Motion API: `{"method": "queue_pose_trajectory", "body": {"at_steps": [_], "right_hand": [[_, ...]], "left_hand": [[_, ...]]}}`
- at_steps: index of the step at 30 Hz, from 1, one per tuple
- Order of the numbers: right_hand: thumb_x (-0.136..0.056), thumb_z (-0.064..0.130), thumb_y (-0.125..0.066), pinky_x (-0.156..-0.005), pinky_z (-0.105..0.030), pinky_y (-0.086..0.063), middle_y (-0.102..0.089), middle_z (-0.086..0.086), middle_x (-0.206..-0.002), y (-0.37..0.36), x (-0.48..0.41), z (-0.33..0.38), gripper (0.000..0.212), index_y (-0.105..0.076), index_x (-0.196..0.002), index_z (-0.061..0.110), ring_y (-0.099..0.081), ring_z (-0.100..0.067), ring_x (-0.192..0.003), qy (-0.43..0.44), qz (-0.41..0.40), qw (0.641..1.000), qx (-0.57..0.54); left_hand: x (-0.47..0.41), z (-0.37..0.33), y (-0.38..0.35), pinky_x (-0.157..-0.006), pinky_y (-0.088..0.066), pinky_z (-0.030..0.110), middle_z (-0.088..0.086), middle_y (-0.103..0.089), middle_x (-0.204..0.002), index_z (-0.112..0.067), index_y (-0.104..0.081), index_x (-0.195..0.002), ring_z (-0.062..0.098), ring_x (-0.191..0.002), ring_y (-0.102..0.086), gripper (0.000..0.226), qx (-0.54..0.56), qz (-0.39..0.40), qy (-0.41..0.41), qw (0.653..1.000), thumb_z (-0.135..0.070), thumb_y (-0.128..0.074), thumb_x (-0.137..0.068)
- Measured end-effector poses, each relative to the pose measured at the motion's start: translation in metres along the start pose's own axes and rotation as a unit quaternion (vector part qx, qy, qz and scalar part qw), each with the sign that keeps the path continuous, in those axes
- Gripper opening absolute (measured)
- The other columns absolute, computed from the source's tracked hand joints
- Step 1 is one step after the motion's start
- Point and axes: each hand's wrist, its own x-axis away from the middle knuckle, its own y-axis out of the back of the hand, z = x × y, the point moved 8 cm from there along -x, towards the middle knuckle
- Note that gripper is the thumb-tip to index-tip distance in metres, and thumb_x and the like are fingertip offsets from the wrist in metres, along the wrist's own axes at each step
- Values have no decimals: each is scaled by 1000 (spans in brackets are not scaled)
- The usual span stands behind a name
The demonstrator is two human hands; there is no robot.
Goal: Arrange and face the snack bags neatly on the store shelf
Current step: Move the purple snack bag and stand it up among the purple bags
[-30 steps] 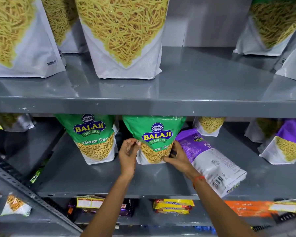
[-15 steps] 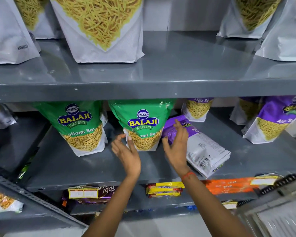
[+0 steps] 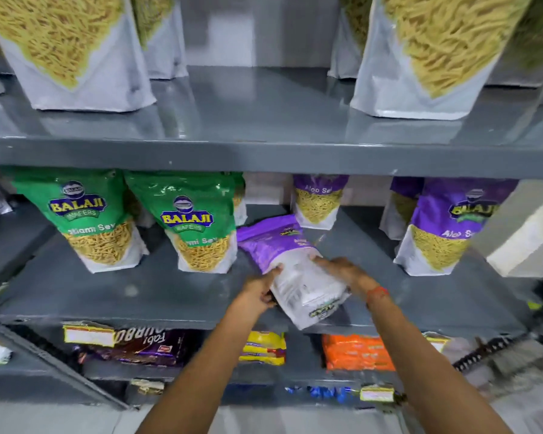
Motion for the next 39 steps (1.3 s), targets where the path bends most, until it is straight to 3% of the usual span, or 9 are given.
{"method": "queue_pose_trajectory", "body": {"at_steps": [5, 8, 11, 14, 21, 24, 27, 33, 39], "right_hand": [[-73, 40, -74, -73, -29, -53, -72, -9, -92, 2, -2, -18, 35, -70, -91, 10, -68, -21, -81, 26, -4, 981, -192], [-74, 25, -76, -63, -25, -52, -71, -4, -77, 9, 5, -18, 14, -68, -77, 14, -66, -14, -66, 77, 11, 961, -265], [-71, 13, -77, -73, -33, -54, -73, -4, -86, 29, 11, -11, 21, -63, -86, 15, -68, -18, -77, 149, 9, 935, -323], [-70, 2, -75, -69, -28, -53, -71, -2, -91, 51, 4, -2, 31, -57, -92, 15, -67, -13, -81, 206, -25, 921, -329], [-73, -16, -65, -69, -12, -52, -63, 1, -95, 57, -23, -12, 44, -48, -93, 19, -65, 4, -77, 237, -116, 901, -344], [-82, 11, -58, -68, -17, -48, -62, 6, -85, 55, -25, -30, 13, -55, -83, 23, -58, 1, -71, 199, -158, 895, -366], [-90, 19, -38, -61, -20, -41, -60, 17, -59, 68, -31, -24, 27, -54, -70, 25, -51, 2, -57, 158, -167, 869, -439], [-89, 5, -48, -48, -12, -47, -64, -2, -77, 58, -36, -11, 20, -61, -82, 17, -55, -10, -62, 115, -123, 909, -382], [-84, -9, -52, -58, -27, -54, -64, -9, -84, 4, -23, -25, 35, -42, -105, 17, -62, -17, -67, 82, -48, 897, -432]], "left_hand": [[55, -18, -18, -51, -49, 6, -23, -67, -50, -11, -63, -94, -3, -56, -65, 19, 57, 129, -90, 986, -8, -72, -77], [62, -23, -28, -46, -54, 19, -3, -73, -56, -4, -74, -63, 7, -53, -69, 33, 104, 189, -100, 971, 1, -92, -35], [49, -44, -33, -57, -58, 23, 1, -77, -75, -9, -74, -78, 14, -73, -73, 27, 146, 189, -149, 960, 2, -81, -54], [22, -74, -32, -74, -59, 26, -4, -76, -85, -10, -62, -105, 19, -89, -68, 39, 101, 114, -238, 959, 14, -63, -74], [5, -118, -42, -79, -48, 11, -13, -73, -86, -11, -59, -98, -12, -77, -62, 28, -1, 12, -371, 929, 12, -47, -87], [6, -101, -39, -97, -50, 35, 3, -62, -108, -1, -57, -112, 11, -97, -63, 28, -41, -98, -399, 911, 7, -50, -86], [23, -72, -64, -88, -51, 52, -10, -54, -99, -11, -60, -108, 30, -97, -60, 25, -136, -153, -448, 870, -12, -57, -83], [21, -49, -98, -107, -39, 35, 11, -47, -132, -9, -42, -133, 21, -123, -47, 93, -142, -76, -356, 920, -61, -59, -58], [13, -48, -84, -87, -47, 14, -10, -57, -111, -18, -37, -118, -5, -100, -58, 89, -51, -37, -359, 931, -45, -82, -46]]}}
